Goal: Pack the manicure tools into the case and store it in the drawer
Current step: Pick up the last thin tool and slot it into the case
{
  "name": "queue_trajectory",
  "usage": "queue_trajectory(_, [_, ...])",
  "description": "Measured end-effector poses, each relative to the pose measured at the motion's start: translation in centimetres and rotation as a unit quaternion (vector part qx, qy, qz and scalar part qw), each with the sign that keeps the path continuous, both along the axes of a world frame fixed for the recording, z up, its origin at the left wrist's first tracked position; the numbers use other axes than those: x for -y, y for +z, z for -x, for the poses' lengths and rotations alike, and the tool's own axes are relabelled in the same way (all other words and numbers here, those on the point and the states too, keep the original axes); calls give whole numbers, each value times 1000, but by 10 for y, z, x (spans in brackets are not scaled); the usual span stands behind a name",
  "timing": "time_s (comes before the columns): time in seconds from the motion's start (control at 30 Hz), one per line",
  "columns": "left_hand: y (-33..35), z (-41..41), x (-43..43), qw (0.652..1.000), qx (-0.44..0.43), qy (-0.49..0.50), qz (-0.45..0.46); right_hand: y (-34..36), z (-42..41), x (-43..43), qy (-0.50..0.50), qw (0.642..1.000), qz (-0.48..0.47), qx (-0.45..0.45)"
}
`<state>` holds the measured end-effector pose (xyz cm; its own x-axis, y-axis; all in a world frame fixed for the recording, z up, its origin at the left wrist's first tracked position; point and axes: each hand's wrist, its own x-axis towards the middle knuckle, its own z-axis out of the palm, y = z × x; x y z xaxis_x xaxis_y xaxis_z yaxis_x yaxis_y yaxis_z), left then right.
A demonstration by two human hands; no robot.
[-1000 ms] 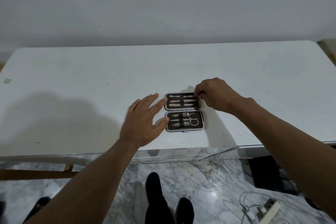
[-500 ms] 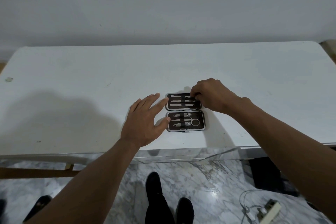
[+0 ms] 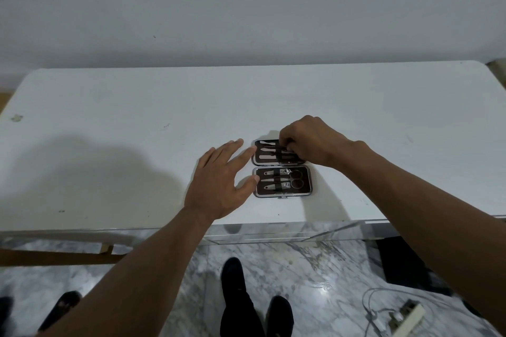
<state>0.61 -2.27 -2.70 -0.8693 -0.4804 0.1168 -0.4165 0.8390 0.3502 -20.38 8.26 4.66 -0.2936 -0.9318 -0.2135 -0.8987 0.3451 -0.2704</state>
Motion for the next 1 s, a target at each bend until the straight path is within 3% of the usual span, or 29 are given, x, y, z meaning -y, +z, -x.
queue_trajectory(0.77, [1,1,0,1000,5,1,2,-1,-3,-5,-15,999,25,29])
queue_trajectory(1.0, [1,1,0,1000,11,-3,7,4,2,-36,-171,977,75,100])
